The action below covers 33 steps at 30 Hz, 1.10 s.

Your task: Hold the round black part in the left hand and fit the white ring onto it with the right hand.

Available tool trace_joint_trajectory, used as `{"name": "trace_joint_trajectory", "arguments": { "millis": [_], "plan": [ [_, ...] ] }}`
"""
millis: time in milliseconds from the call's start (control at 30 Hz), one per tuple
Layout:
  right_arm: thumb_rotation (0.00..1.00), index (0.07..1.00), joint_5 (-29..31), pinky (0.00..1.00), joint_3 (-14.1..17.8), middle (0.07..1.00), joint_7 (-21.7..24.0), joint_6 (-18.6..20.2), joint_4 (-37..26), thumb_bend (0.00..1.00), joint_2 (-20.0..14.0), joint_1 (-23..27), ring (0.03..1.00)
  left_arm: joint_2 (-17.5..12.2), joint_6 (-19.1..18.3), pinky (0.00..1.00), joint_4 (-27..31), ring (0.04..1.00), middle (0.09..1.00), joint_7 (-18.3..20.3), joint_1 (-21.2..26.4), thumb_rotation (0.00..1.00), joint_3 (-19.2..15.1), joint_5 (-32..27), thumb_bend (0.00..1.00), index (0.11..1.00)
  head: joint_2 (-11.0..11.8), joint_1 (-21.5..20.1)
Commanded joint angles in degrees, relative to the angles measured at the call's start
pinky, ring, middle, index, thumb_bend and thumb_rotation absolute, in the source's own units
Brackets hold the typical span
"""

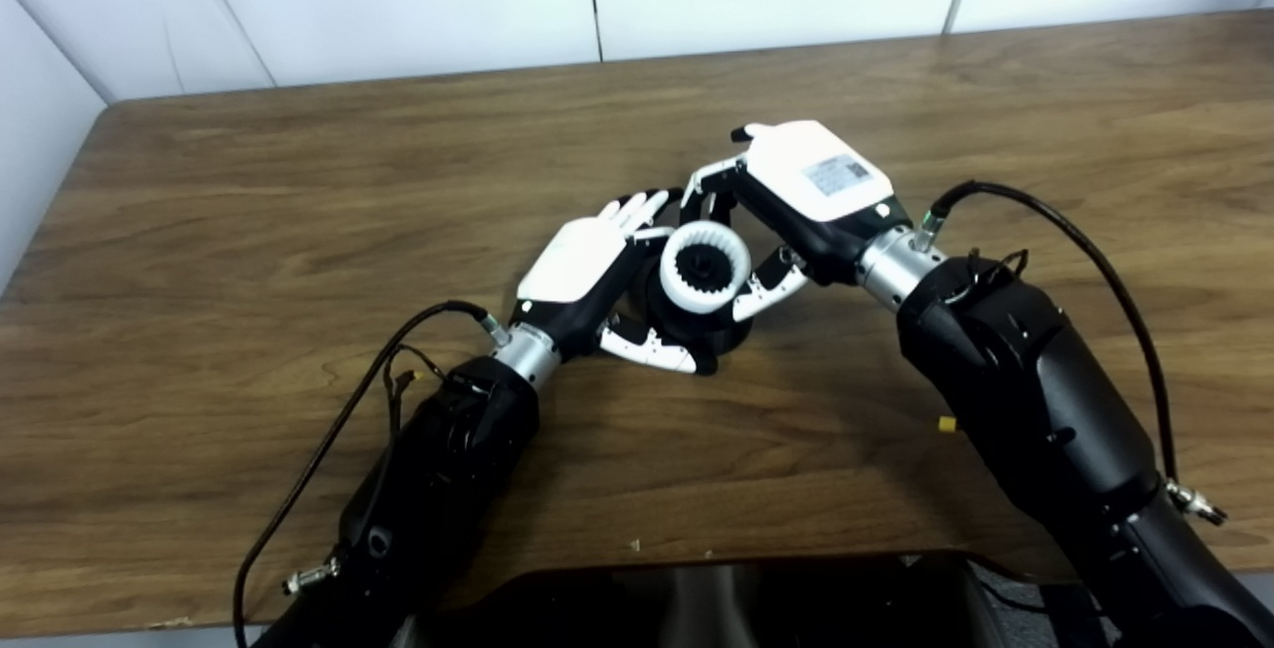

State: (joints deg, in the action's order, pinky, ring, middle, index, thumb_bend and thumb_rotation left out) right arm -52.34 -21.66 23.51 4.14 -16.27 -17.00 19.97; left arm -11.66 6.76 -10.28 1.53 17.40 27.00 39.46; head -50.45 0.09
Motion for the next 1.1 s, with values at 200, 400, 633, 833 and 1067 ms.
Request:
{"name": "trace_joint_trajectory", "arguments": {
  "millis": [200,400,633,833,1067],
  "plan": [
    [0.27,0.585,-1.8,0.88,-1.5,0.666,2.9,0.1,-0.4,0.67,-0.6,1.1,0.67,0.2,-0.1,1.0,-0.4,1.0,1.0,1.0,0.7,0.41,1.1,2.1,1.0,0.67,0.0,0.0],
    [0.42,0.74,-2.1,0.87,-1.4,0.812,6.3,1.0,-1.3,0.89,-1.1,1.5,0.775,0.3,-0.4,1.0,-0.2,1.0,1.0,1.2,0.6,0.4,1.0,2.0,1.0,0.669,-0.1,-0.1],
    [0.44,0.746,-1.7,0.86,-0.9,0.817,7.7,1.2,-1.8,0.92,-1.4,1.6,0.79,0.4,-0.3,1.0,-0.2,1.0,1.0,1.1,0.8,0.39,0.8,1.8,1.0,0.666,-0.1,-0.1],
    [0.44,0.75,-1.7,0.87,-0.8,0.814,7.8,1.1,-1.7,0.92,-1.4,1.7,0.783,0.4,-0.4,1.0,-0.2,1.0,1.0,1.4,1.0,0.4,0.8,1.9,1.0,0.666,0.0,-0.2],
    [0.43,0.776,-1.7,0.88,-0.6,0.819,7.7,1.1,-1.6,0.91,-1.5,1.6,0.784,0.3,-0.5,1.0,-0.4,1.0,1.0,1.3,1.1,0.4,0.7,2.1,1.0,0.667,0.1,-0.1]
  ]
}}
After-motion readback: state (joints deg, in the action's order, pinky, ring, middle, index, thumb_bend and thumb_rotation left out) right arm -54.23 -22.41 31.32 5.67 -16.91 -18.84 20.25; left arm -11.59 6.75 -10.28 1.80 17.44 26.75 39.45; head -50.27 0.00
